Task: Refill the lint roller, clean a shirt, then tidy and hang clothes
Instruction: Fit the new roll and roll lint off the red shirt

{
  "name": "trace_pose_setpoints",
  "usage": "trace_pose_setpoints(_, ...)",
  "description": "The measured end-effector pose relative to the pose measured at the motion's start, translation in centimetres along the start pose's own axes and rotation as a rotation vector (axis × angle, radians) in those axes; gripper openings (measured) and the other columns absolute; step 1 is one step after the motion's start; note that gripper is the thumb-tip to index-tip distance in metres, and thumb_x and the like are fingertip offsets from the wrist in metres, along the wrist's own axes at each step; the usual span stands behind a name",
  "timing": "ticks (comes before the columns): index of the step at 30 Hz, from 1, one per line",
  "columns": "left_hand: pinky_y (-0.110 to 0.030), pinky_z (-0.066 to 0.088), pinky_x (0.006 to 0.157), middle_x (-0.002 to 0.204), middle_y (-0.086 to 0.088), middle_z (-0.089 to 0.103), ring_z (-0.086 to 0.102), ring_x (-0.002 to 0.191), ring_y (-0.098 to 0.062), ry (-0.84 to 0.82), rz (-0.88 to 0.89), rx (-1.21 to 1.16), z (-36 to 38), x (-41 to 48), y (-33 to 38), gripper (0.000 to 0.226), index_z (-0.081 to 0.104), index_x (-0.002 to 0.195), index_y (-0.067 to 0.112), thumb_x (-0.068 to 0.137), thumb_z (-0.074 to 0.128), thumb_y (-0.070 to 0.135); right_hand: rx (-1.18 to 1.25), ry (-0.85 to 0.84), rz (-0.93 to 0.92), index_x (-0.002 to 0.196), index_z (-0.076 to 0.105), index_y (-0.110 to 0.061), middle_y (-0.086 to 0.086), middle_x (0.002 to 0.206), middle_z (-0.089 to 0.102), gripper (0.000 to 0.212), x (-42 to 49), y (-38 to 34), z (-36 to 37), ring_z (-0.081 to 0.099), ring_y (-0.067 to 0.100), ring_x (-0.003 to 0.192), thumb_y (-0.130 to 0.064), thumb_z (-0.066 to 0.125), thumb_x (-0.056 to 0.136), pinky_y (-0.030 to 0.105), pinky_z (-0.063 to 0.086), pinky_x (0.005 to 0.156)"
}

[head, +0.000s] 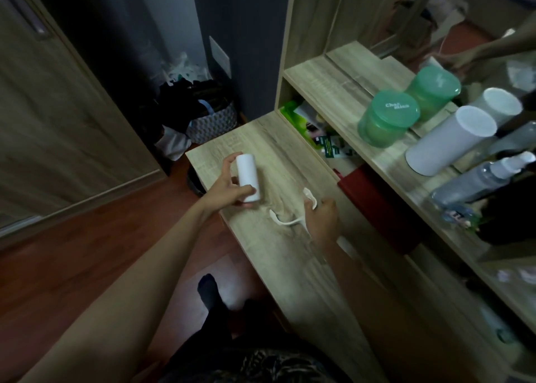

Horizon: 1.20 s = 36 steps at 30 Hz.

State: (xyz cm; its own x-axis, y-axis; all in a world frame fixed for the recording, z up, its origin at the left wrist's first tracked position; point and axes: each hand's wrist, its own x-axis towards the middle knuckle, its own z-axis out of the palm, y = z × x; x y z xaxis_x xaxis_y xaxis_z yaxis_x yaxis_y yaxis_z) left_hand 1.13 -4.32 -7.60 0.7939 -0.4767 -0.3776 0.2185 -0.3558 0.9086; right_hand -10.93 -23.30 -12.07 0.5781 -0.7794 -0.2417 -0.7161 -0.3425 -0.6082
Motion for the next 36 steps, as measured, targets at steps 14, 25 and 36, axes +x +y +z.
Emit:
trace_pose_setpoints(14,-0.042,0.061,0.066,0.112,-0.019,0.058,0.07,0.08,-0.033,0.03,-0.187,-0.441,-0.1,-1.6,0.8,0.076,0.017,0.138,0.042,0.09,0.061,0.002,0.117,-0.259,-0.166,0.104,0.067,-0.004,0.011,0.097,0.067,0.035,-0.1,-5.2,-0.1,0.062,0.028,0.087,-0.023,0.037,0.099,0.031,0.046,0.074)
trace_pose_setpoints(25,-0.038,0.06,0.074,0.111,-0.011,0.063,0.07,0.09,-0.027,-0.083,-0.172,-0.388,-1.8,-3.0,1.7,0.075,0.022,0.145,0.037,0.09,0.063,0.007,-0.044,-0.225,-0.653,0.112,0.061,-0.01,0.01,0.101,0.071,0.039,-0.8,-10.1,-1.6,0.063,0.032,0.09,-0.033,0.03,0.102,0.035,0.043,0.072)
trace_pose_setpoints(36,-0.041,0.061,0.075,0.108,-0.008,0.066,0.071,0.093,-0.027,-0.103,-0.16,-0.423,-2.0,-3.5,1.4,0.073,0.025,0.146,0.035,0.09,0.063,0.006,-0.1,-0.223,-0.71,0.107,0.058,-0.012,0.015,0.083,0.067,0.039,-1.1,-11.0,-1.2,0.061,0.034,0.08,-0.037,0.029,0.101,0.038,0.044,0.068)
